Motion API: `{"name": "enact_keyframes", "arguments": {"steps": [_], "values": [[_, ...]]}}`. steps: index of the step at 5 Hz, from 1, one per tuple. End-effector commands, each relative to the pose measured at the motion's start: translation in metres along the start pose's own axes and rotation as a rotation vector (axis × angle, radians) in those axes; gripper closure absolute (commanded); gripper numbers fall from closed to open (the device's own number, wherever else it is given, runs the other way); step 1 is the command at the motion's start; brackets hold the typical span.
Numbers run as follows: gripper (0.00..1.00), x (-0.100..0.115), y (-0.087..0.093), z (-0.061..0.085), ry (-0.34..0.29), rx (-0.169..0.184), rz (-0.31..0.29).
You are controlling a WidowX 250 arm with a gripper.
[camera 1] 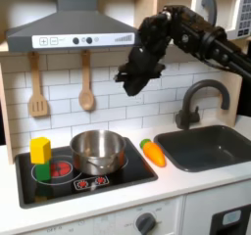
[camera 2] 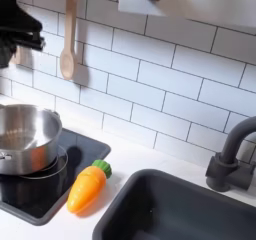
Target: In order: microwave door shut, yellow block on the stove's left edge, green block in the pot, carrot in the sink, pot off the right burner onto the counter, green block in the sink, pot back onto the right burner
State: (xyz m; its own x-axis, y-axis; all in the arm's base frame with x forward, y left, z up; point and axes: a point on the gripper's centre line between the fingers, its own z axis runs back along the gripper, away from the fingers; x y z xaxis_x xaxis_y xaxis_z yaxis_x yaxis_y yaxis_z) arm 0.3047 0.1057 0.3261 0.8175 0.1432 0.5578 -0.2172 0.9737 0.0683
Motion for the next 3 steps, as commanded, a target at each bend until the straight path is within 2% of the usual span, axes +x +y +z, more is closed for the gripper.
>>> {"name": "enact_keyframes", "arguments": {"steps": [1, 2, 3], "values": [[1.00, 0.030, 0.015, 0.002, -0.104, 0.017, -0.008], [1.00, 0.045, 0.021, 0.005, -0.146, 0.022, -0.001], [1.00, 0.057, 0.024, 0.006, -0.186, 0.009, -0.010]]}}
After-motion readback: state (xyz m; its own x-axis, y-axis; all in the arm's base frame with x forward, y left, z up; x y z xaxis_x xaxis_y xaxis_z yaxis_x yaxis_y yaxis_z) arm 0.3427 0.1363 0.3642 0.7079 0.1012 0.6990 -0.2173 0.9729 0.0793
